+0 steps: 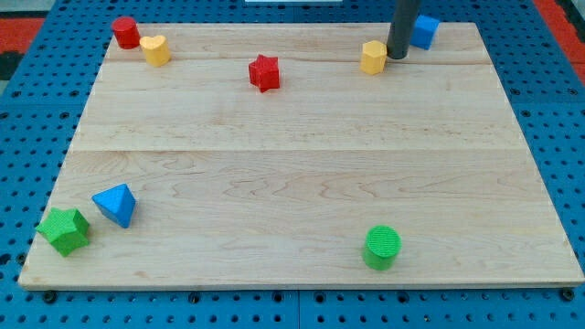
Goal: Move the red star to the center
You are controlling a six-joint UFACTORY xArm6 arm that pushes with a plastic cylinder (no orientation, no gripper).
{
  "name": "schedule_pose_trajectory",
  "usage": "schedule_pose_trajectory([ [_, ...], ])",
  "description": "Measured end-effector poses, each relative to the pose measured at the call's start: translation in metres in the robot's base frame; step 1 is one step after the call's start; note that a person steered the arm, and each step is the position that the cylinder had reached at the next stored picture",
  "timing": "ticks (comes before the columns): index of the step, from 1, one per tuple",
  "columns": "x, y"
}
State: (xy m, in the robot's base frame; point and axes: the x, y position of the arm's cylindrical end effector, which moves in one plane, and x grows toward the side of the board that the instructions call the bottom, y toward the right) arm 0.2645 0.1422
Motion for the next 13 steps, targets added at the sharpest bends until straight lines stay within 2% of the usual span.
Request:
schedule_pose_trajectory([
  [1, 0.008, -0.002],
  [2, 0.039, 0.027],
  [3, 0.079, -0.04],
  [4, 0.085, -0.139],
  [5, 0.024, -0.144],
  [6, -0.012, -0.185],
  [7, 0.0, -0.202],
  [8, 0.025, -0.112],
  [9, 0.044, -0.085],
  [10, -0.003, -0.105],
  [11, -0.01, -0.174],
  [12, 0.013, -0.181],
  [13, 0.054, -0.13],
])
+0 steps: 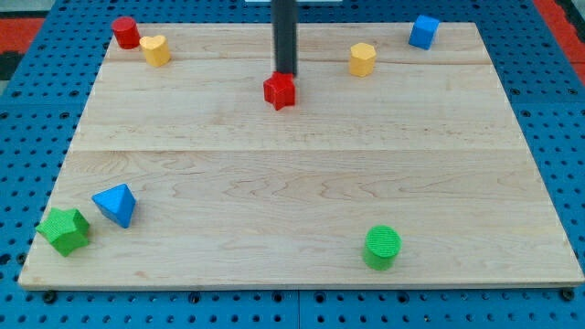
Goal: Move the red star to the center
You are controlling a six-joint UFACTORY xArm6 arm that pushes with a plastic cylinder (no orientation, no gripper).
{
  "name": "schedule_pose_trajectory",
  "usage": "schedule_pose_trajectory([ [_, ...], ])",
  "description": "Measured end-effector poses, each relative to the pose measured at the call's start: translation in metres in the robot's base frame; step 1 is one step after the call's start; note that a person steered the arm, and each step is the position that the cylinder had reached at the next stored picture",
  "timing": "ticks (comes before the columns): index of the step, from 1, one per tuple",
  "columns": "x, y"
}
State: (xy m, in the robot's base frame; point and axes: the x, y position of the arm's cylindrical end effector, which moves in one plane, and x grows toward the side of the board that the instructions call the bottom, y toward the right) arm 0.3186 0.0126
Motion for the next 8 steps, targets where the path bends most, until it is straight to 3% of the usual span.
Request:
schedule_pose_trajectory([
  [1, 0.007, 0.007],
  [3, -0.036, -0.086],
  [6, 0.018, 0.0],
  [8, 0.043, -0.028],
])
